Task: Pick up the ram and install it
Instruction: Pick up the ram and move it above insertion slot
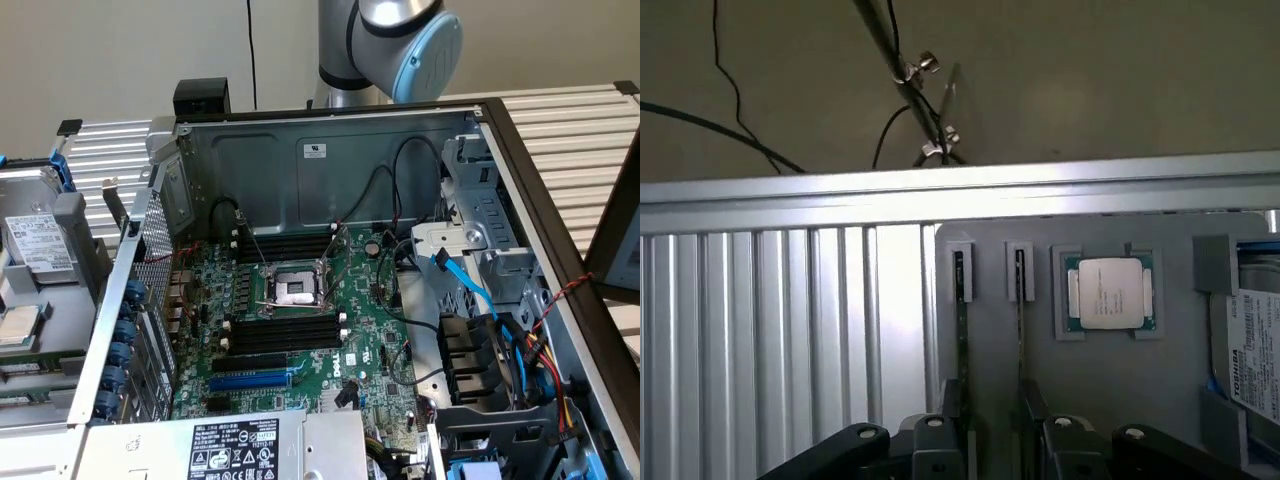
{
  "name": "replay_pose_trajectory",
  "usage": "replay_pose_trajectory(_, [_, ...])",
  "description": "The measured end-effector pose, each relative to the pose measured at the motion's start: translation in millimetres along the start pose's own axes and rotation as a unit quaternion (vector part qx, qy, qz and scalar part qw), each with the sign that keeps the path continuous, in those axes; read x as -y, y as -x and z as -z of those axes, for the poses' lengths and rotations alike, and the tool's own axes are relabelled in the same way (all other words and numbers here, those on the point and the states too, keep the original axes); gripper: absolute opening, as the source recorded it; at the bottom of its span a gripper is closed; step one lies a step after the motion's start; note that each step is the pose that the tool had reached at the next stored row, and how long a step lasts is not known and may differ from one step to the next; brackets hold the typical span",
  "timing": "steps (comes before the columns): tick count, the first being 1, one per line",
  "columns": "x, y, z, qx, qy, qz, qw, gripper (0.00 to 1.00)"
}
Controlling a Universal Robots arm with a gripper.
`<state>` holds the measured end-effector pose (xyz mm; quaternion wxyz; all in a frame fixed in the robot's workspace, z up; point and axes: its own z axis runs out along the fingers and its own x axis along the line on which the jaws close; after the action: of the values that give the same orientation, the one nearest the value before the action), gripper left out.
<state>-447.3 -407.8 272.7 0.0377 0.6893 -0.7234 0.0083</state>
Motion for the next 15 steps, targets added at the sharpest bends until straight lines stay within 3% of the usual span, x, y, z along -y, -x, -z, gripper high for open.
replay_pose_trajectory(4, [0.6, 0.0, -2.5, -0.0003, -0.0111, 0.007, 0.9999, 0.36])
replay_pose_trajectory(7, [0.8, -2.0, -5.9, -0.0005, -0.0125, 0.008, 0.9999, 0.36])
replay_pose_trajectory(12, [1.2, -8.4, -10.1, -0.0003, -0.0218, 0.008, 0.9997, 0.36])
replay_pose_trajectory(15, [3.1, -8.5, -15.5, -0.0002, -0.0221, 0.008, 0.9997, 0.36])
